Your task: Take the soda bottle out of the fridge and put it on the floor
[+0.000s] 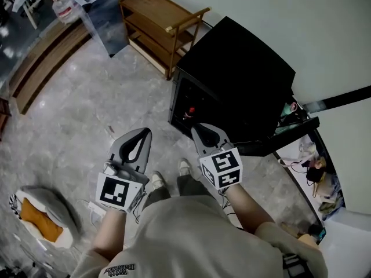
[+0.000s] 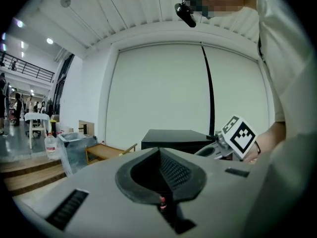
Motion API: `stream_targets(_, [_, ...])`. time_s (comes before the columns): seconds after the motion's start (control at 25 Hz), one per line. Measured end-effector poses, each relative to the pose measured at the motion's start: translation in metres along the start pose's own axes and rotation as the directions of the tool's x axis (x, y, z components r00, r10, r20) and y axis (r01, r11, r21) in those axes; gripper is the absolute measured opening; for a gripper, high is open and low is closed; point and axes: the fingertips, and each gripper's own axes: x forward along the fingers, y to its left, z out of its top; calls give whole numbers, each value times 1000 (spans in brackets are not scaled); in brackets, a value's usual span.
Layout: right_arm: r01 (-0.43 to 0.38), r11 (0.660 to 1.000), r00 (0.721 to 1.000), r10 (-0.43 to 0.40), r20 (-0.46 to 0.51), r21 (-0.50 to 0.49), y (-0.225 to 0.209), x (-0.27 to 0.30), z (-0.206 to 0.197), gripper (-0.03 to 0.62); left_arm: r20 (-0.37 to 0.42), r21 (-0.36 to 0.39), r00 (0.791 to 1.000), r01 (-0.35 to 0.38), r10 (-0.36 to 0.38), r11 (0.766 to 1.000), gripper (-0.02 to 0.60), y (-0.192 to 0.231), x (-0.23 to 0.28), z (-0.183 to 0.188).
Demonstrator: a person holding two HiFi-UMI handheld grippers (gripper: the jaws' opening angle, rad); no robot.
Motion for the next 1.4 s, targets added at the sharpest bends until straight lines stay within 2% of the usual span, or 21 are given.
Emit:
stream_targets(0.2, [-37,997,997,41,-60,62,-18,47,-32,93,-42,-17,999,-15,15,1000,8,12,34,-35])
stream_targets(0.4, [6,996,996,2,-86,88,-40,94,-66,98,-69,-38,997,-36,33,999,8,26,60,-63])
stream_targets(0.6, [76,991,985,-58,-165,107,-64,132,-112,145,-97,-60,995,-42,36,997,8,34,81,-88])
stream_targets(0.72, [125,979,976,-92,-195,160,-77,151,-131,172,-103,-89,994,-53,44,995,8,43,91,-100])
stream_targets(0.96, [150,968,956,-89,-281,203,-94,187,-178,176,-127,-145,991,-63,45,987,6,47,112,-125])
stream_targets(1.16, [200,959,941,-132,-313,199,-115,219,-215,176,-147,-161,989,-56,32,985,6,47,121,-149])
stream_targets(1.4, [219,949,918,-121,-379,226,-129,251,-256,176,-173,-200,984,-81,46,976,6,56,122,-176])
